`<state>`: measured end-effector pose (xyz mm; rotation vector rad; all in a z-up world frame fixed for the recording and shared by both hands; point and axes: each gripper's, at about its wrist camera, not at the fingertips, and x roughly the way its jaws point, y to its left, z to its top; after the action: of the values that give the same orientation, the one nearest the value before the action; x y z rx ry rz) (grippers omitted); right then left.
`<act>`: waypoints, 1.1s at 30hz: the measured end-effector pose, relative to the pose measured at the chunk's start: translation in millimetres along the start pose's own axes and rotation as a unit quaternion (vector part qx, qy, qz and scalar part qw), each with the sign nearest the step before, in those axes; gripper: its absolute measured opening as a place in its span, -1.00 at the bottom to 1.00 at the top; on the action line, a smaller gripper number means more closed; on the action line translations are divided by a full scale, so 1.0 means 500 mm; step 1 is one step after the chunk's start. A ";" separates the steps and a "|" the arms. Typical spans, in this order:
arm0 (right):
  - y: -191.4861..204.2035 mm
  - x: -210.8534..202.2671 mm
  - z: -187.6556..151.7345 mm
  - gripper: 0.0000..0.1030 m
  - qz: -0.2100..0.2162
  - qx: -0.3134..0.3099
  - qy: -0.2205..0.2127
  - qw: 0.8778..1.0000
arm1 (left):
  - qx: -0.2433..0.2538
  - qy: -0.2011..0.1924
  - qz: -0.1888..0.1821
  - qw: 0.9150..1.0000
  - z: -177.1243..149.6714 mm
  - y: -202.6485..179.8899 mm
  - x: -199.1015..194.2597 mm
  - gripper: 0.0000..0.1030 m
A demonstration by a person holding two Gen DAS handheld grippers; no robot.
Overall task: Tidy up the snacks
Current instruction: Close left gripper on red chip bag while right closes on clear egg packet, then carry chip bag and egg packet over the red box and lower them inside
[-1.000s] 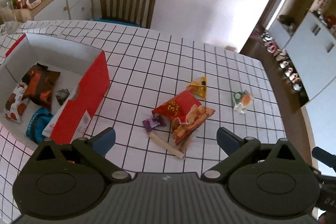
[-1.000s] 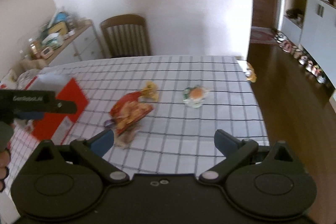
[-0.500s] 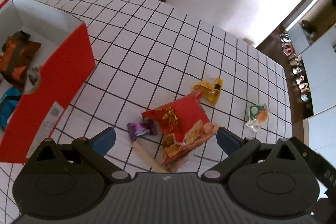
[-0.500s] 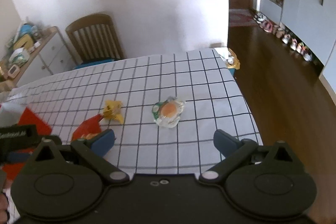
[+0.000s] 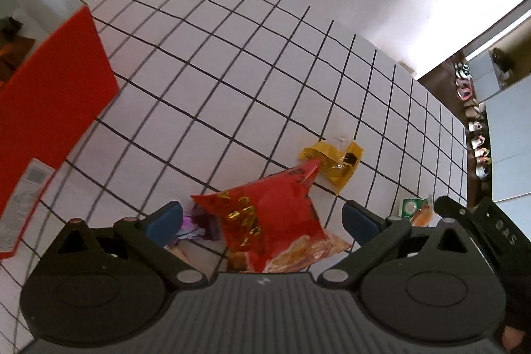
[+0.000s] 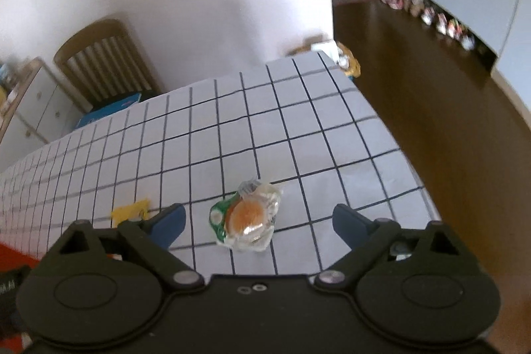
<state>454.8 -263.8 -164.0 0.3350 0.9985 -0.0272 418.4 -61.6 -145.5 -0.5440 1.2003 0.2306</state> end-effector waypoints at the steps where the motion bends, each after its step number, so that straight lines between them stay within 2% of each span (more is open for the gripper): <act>1: -0.007 0.009 0.002 0.74 0.004 0.021 0.006 1.000 | -0.002 0.003 -0.001 1.000 0.001 -0.002 0.006 1.00; 5: -0.026 0.043 0.004 0.60 0.010 0.079 0.025 0.997 | -0.011 0.008 0.000 1.000 0.003 -0.002 0.023 0.99; 14: -0.006 0.070 0.005 0.48 0.002 0.069 0.020 0.997 | -0.006 -0.001 0.004 1.000 -0.004 -0.016 0.034 0.92; 18: 0.008 0.080 0.002 0.43 -0.006 0.055 0.018 0.998 | -0.006 -0.003 0.007 1.000 -0.003 -0.019 0.035 0.68; 19: 0.009 0.084 0.001 0.36 -0.010 0.053 0.018 0.998 | -0.009 -0.002 0.006 1.000 -0.005 -0.015 0.033 0.61; 20: 0.010 0.087 0.001 0.24 -0.013 0.052 0.019 0.998 | -0.012 0.001 0.005 1.000 -0.004 -0.012 0.034 0.42; 21: 0.010 0.090 0.000 0.22 -0.010 0.055 0.020 0.998 | -0.016 0.005 0.001 1.000 -0.003 -0.009 0.036 0.32; 23: 0.012 0.091 -0.002 0.06 -0.005 0.057 0.018 0.998 | -0.018 0.004 -0.001 1.000 -0.004 -0.007 0.037 0.32; 33: 0.014 0.060 -0.012 -0.04 -0.005 0.027 -0.008 1.000 | -0.006 -0.008 -0.009 1.000 -0.006 0.002 0.012 0.22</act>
<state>467.2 -251.4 -189.9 0.3788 0.9853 -0.0665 417.8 -62.8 -152.3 -0.5619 1.1781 0.2259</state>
